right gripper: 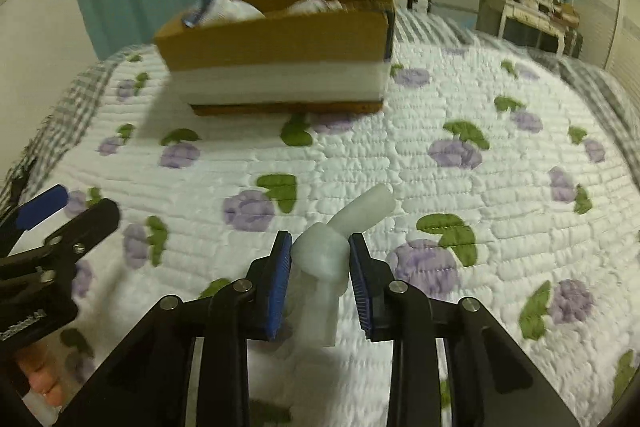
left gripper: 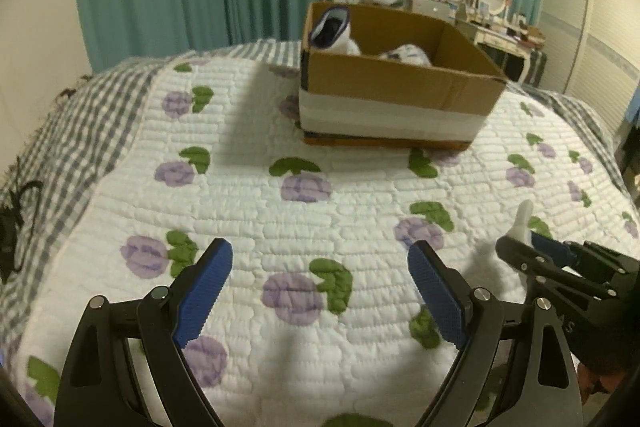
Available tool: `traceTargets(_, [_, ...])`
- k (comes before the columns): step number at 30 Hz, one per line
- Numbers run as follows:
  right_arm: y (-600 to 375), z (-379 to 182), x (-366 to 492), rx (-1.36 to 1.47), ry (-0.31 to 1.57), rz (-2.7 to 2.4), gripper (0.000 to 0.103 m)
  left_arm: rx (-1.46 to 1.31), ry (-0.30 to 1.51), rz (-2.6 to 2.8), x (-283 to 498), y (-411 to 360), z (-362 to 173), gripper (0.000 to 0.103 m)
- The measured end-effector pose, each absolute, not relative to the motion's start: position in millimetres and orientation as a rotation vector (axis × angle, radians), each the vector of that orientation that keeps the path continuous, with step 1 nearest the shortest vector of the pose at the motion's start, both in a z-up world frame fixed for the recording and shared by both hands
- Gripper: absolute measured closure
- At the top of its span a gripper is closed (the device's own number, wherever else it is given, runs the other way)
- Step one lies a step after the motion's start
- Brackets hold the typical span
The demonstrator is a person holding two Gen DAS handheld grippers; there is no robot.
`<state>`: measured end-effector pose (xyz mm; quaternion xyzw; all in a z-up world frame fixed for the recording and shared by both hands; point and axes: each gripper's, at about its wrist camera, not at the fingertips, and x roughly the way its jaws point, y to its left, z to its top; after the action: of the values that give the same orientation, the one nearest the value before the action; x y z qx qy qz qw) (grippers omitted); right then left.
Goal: Organize soft objects
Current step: 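Carry the white plastic piece into the box and open the right tool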
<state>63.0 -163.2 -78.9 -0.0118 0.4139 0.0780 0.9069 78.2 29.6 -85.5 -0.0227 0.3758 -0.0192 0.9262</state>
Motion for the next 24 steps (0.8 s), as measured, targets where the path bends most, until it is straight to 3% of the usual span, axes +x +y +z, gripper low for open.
traceTargets(12, [-163,11,31,-0.008,0.682,0.279,0.075,-0.008,0.623,-0.029,50,19,-8,0.012])
traceTargets(24, [-157,127,104,-0.092,0.512,0.317,0.075,0.014,0.445,-0.029,110,15,82,0.012])
